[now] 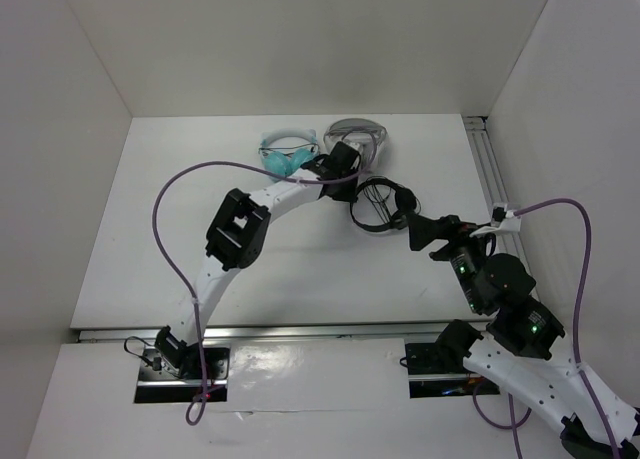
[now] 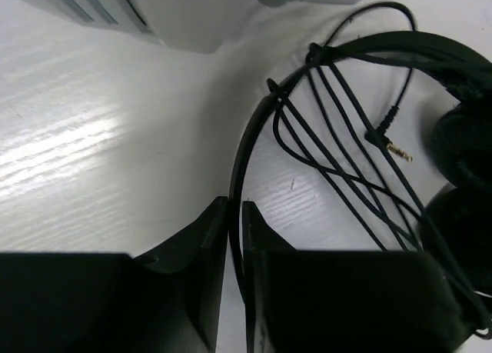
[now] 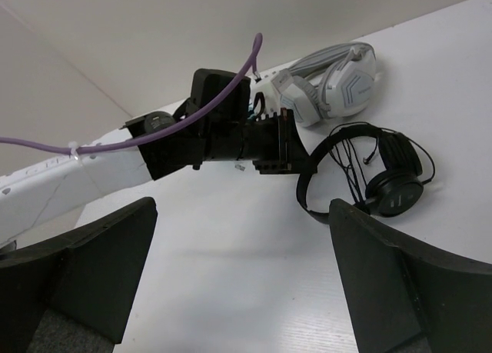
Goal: Wrap the headphones
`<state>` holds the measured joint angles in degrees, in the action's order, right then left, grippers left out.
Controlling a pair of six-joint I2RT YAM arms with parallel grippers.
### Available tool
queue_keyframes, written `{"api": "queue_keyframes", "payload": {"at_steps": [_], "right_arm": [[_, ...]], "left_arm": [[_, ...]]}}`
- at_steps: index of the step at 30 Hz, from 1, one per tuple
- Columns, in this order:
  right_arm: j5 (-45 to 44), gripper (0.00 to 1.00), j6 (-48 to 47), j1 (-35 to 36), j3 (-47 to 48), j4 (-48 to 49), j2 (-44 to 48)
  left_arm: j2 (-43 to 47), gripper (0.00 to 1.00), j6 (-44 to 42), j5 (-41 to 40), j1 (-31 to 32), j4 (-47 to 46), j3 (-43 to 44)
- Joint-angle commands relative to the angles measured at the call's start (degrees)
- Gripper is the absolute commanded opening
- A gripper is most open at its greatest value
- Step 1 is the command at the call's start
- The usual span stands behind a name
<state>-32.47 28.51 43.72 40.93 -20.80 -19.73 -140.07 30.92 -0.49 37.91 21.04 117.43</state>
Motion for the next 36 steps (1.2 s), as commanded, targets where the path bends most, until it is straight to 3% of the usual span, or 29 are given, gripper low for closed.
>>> {"api": "queue_keyframes", "payload": {"at_steps": [1,6,8,10,12,18,23,26,29,31,36], "right_arm": [[0.74,1.00,-0.74,-0.31,-0.23,2.08,0.13],[0.74,1.00,-0.74,-0.31,-0.23,2.08,0.65],[1.36,1.00,-0.74,-0.31,-0.23,2.08,0.65],[1.36,1.00,-0.74,-0.31,-0.23,2.08,0.65],[1.36,1.00,-0.74,-0.31,-0.23,2.08,0.65],[4.87,1.00,-2.14,-0.31,3.19,2.08,-3.37],[8.20,1.00,-5.57,-0.31,14.58,-4.24,-11.81],[8.83,1.00,-6.63,-0.83,24.24,-14.60,-19.72],[9.43,1.00,-6.01,-0.83,29.37,-23.40,-25.35],[11.19,1.00,-6.01,-0.83,30.18,-24.90,-24.84],[15.14,1.00,-6.01,-0.83,31.93,-27.28,-20.62]], "left_arm": [[2.42,0.26,1.87,2.08,1.28,-0.65,-0.61],[8.40,0.35,1.87,-1.35,2.52,-2.40,-9.21],[10.68,0.54,1.87,-1.88,2.52,-2.93,-10.81],[12.36,0.62,3.00,-2.49,2.52,-2.93,-13.09],[15.94,1.00,3.53,-3.11,3.04,-2.93,-16.24],[28.34,1.00,2.14,-10.66,6.03,-4.07,-23.29],[40.55,1.00,1.60,-16.90,8.75,0.31,-29.35],[56.42,1.00,3.44,-28.28,10.86,4.86,-36.88],[66.30,1.00,8.97,-35.26,12.53,12.60,-42.97],[73.06,1.00,11.70,-38.16,13.59,20.69,-45.78],[100.74,1.00,17.59,-36.70,16.05,30.72,-55.10]]}}
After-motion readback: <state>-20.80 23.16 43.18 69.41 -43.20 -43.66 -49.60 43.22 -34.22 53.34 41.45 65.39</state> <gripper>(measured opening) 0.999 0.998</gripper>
